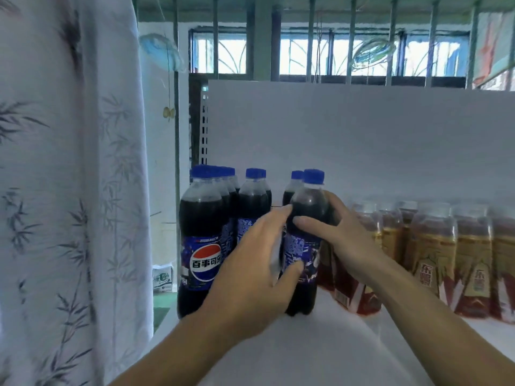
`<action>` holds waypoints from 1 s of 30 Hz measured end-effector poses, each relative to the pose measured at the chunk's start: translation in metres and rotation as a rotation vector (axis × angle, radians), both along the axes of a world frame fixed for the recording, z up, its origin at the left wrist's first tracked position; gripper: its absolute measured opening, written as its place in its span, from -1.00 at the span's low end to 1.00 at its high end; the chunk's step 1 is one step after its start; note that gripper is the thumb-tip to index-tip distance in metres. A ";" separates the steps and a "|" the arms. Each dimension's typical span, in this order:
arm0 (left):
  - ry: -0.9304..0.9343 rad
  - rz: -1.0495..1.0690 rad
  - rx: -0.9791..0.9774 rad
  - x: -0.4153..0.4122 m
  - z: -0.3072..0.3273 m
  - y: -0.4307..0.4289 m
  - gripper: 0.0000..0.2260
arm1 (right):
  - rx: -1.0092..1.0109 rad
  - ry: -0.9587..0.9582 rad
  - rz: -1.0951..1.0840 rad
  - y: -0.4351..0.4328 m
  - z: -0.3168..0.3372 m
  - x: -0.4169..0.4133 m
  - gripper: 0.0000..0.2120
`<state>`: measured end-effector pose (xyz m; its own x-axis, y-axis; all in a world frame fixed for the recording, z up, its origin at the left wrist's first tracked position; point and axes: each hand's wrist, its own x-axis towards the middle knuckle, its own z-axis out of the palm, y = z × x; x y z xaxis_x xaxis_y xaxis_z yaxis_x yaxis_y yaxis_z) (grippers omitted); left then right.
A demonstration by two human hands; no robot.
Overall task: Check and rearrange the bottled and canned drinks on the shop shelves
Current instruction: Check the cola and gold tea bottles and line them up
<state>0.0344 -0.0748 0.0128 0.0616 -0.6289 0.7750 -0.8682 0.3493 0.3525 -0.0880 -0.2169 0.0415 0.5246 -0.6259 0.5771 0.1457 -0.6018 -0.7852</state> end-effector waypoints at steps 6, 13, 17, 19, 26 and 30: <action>-0.233 0.139 -0.522 0.038 -0.023 0.023 -0.43 | 0.044 0.178 -0.008 0.004 -0.001 0.000 -0.21; 0.526 0.130 -0.227 0.061 -0.035 0.023 -0.20 | 0.025 0.338 -0.112 0.024 0.002 0.002 -0.32; 0.640 0.097 -0.055 0.064 -0.040 0.017 -0.29 | 0.012 0.291 -0.101 0.036 0.005 0.023 -0.40; 0.647 0.096 -0.039 0.066 -0.041 0.018 -0.29 | 0.025 0.276 -0.075 0.041 0.001 0.041 -0.41; 0.691 0.050 -0.052 0.067 -0.044 0.019 -0.35 | 0.107 0.163 -0.065 0.045 -0.013 0.074 -0.55; 0.686 0.040 -0.069 0.067 -0.044 0.017 -0.35 | 0.125 0.155 -0.049 0.044 -0.016 0.072 -0.59</action>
